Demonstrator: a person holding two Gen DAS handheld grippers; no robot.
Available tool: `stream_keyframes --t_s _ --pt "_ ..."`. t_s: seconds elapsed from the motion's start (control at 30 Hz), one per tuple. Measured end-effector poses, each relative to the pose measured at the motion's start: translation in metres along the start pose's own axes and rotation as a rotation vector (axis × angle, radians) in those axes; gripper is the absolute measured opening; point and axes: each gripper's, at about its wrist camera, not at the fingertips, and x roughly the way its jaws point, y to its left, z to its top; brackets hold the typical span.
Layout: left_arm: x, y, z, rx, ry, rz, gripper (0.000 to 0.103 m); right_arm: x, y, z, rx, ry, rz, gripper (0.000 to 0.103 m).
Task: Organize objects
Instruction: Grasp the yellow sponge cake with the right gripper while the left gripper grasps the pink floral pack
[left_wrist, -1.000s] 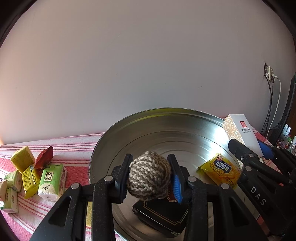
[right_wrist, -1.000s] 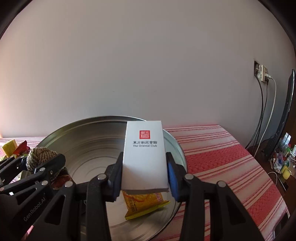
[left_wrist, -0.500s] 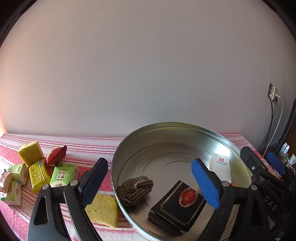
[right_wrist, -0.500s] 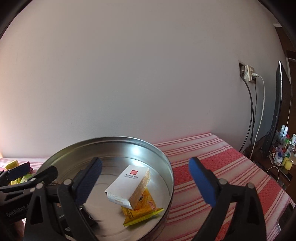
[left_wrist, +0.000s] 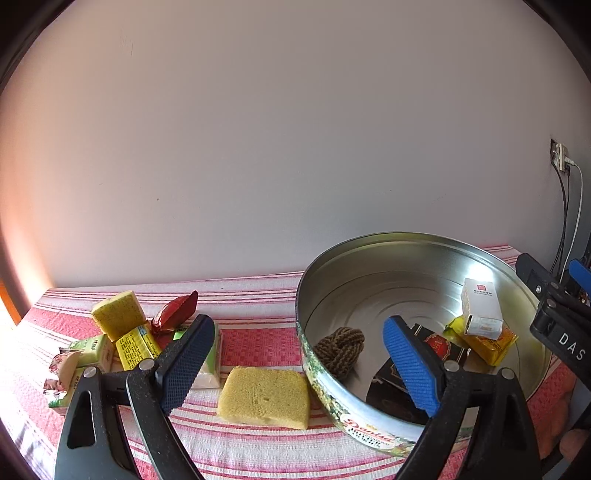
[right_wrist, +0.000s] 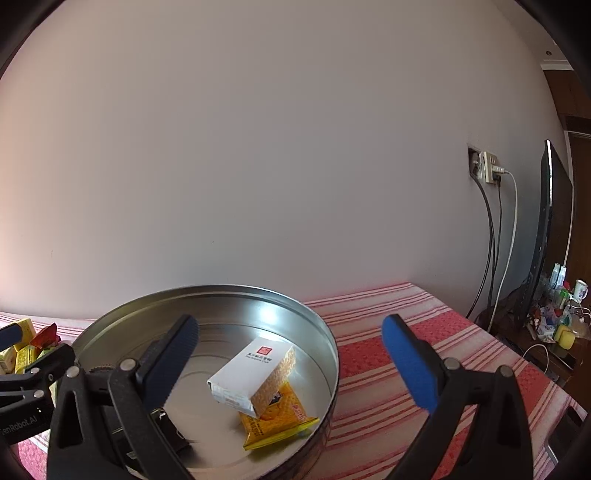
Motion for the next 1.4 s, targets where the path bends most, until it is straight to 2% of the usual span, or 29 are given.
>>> stream_keyframes --t_s 0.23,0.27,0.4,0.47,0.73,0.9,1.07,1.23,1.4 --pt "-0.012 0.022 -0.012 -0.020 0.012 0.056 0.094 -0.008 -0.004 -0.002 0.031 -0.017 -0.056 0.101" --pt "-0.025 0.032 -0.017 -0.023 0.010 0.064 0.094 -0.009 -0.005 -0.002 0.042 -0.017 -0.067 0.101" --pt "-0.021 0.048 -0.021 -0.031 0.010 0.081 0.094 -0.015 -0.009 -0.005 0.102 -0.008 -0.108 0.101" --pt "-0.024 0.062 -0.011 -0.039 0.018 0.080 0.094 -0.020 -0.010 -0.007 0.122 -0.008 -0.133 0.101" --pt "-0.020 0.091 -0.024 -0.075 0.040 0.065 0.094 -0.046 -0.004 -0.015 0.177 -0.009 -0.174 0.101" --pt "-0.018 0.109 -0.032 -0.090 0.065 0.074 0.094 -0.059 0.018 -0.020 0.154 -0.002 -0.150 0.101" --pt "-0.014 0.133 -0.037 -0.098 0.084 0.119 0.094 -0.070 0.049 -0.026 0.124 0.006 -0.087 0.101" --pt "-0.013 0.161 -0.040 -0.089 0.079 0.179 0.094 -0.077 0.087 -0.032 0.082 0.040 0.002 0.101" --pt "-0.005 0.196 -0.041 -0.136 0.107 0.231 0.094 -0.078 0.129 -0.039 0.058 0.100 0.094 0.101"
